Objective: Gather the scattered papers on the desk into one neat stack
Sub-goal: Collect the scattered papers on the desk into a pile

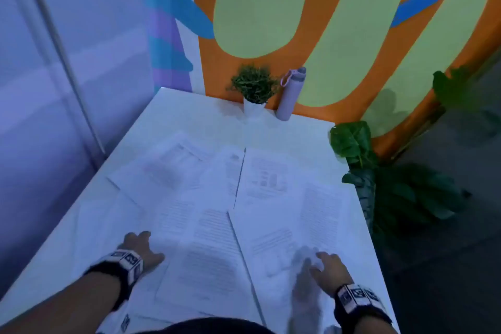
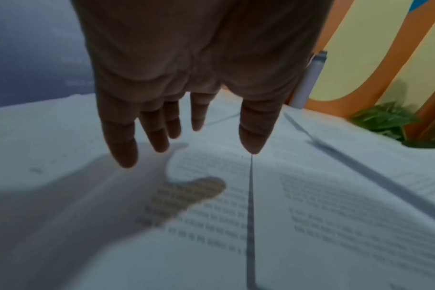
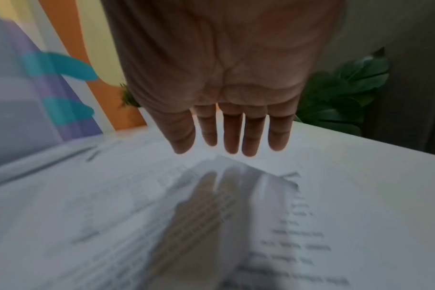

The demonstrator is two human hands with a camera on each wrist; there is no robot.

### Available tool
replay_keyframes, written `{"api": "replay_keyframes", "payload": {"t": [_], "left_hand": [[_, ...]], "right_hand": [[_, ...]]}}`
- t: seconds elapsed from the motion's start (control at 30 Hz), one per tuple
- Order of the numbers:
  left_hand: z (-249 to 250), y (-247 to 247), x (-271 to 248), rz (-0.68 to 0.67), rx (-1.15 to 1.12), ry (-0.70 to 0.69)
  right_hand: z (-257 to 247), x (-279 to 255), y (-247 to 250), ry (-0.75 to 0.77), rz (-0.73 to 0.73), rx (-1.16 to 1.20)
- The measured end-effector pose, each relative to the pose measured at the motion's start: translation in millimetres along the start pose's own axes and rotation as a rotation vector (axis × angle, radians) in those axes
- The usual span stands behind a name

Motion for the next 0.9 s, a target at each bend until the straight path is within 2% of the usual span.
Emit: {"api": "replay_keyframes", "payload": {"t": [0.13,0.27,0.37,0.5,0.6,0.67,0.73,0.8,0.9], "left_hand": [[7.5,-8.0,-12.5,-0.014,0.022,0.053],[18.0,-23.6,-14.2,-0.032,0.063,0.028],[26.9,-27.3,-16.9,-0.003,0.047,-0.022],[38.9,-32.6,-19.1,-0.006,-0.131,-0.136],[46.3,-32.8,-18.4,-0.021,-0.226,-0.200],[53.4,-30.9,-19.4,-0.014,-0.217,-0.238],[59.3,-28.8,-20.7,-0.023,-0.215,-0.253],[63.1,-25.0,-21.3,-0.022,-0.241,-0.250],[55.0,-14.0,-20.4,0.088,-0.372,-0.214]], "right_hand": [[-2.5,1.2,-2.4,-0.101,-0.011,-0.060],[1.1,6.5,-12.3,-0.154,-0.019,-0.069],[-0.5,9.4,-14.2,-0.185,0.015,-0.086],[-0.7,14.5,-18.9,-0.200,-0.025,-0.126],[-10.7,16.4,-12.0,-0.099,0.040,0.008],[-23.6,16.6,-4.3,0.017,0.089,0.173],[-37.8,19.5,6.0,0.065,0.139,0.309],[-52.9,25.6,17.2,0.075,0.182,0.392],[-70.7,45.8,25.7,0.037,0.255,0.508]]}}
Point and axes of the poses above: each hand's wrist, its own x-axis towards the middle knuckle, its own y-axis out of the back of the hand, z = x × y, the point moved 2 cm from there along x, towards the middle knuckle, and after that the axes turned 15 degrees about x, right-handed, at the moved point
